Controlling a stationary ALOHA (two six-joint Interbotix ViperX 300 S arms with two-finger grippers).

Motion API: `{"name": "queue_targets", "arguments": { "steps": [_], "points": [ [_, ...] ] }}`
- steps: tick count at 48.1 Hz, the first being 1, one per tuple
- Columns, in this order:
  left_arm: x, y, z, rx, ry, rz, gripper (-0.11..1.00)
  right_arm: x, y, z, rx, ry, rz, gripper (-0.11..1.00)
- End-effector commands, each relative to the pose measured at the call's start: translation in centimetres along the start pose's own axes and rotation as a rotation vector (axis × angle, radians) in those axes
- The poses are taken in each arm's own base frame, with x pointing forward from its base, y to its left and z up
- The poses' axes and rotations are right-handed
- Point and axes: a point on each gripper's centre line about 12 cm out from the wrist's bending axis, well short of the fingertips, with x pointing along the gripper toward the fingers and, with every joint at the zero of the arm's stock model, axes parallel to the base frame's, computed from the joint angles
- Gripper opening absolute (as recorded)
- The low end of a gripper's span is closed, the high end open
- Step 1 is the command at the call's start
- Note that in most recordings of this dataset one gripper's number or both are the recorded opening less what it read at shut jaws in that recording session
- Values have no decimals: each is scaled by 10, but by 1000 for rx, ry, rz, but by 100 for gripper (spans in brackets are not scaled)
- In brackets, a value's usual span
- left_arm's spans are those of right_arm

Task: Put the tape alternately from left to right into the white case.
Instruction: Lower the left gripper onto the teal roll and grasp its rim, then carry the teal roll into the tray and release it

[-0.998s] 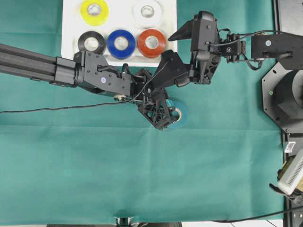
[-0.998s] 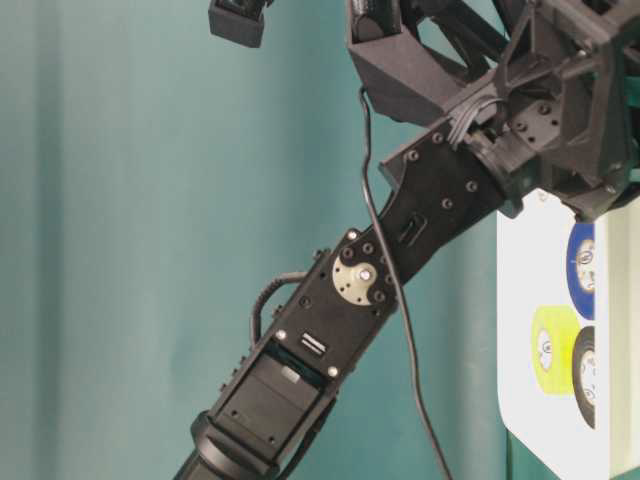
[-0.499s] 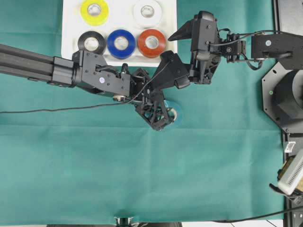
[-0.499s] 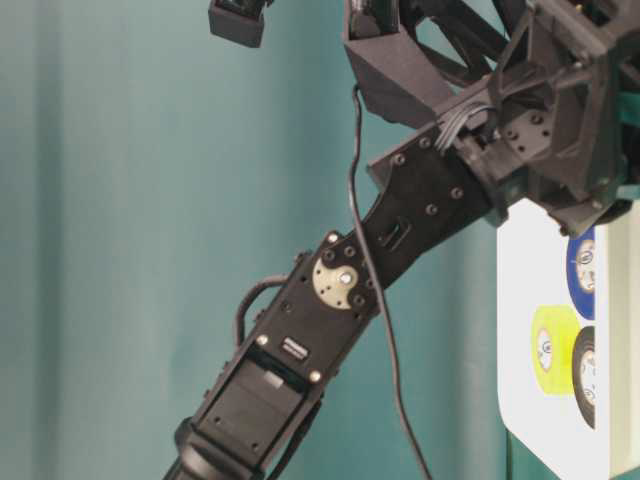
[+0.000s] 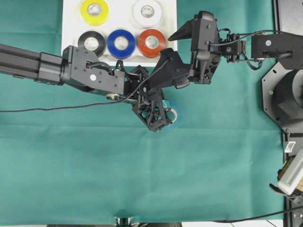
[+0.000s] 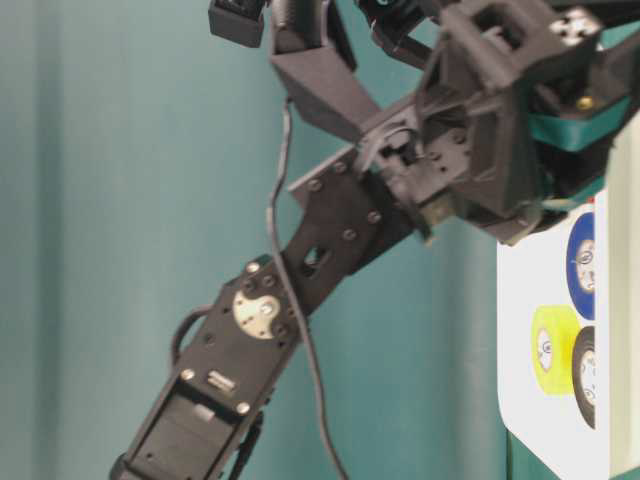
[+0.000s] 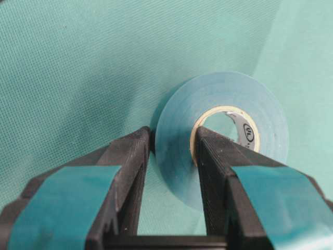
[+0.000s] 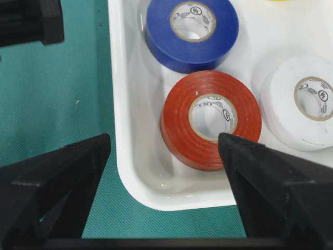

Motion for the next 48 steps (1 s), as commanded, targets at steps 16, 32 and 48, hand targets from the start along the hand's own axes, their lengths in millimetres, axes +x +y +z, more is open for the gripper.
{"name": "queue_targets", "arguments": {
  "steps": [16,32,48],
  "points": [
    [-29,-11,19,4,-62,-34,26,-2,0,5,-1,-22,3,84],
    [-56,4,1,-5,-37,-12,26,-2,1,5,-2,-22,5,84],
    [-80,47,1,-66,-58,39,26,-2,0,4,2,-21,3,84]
  ]
}}
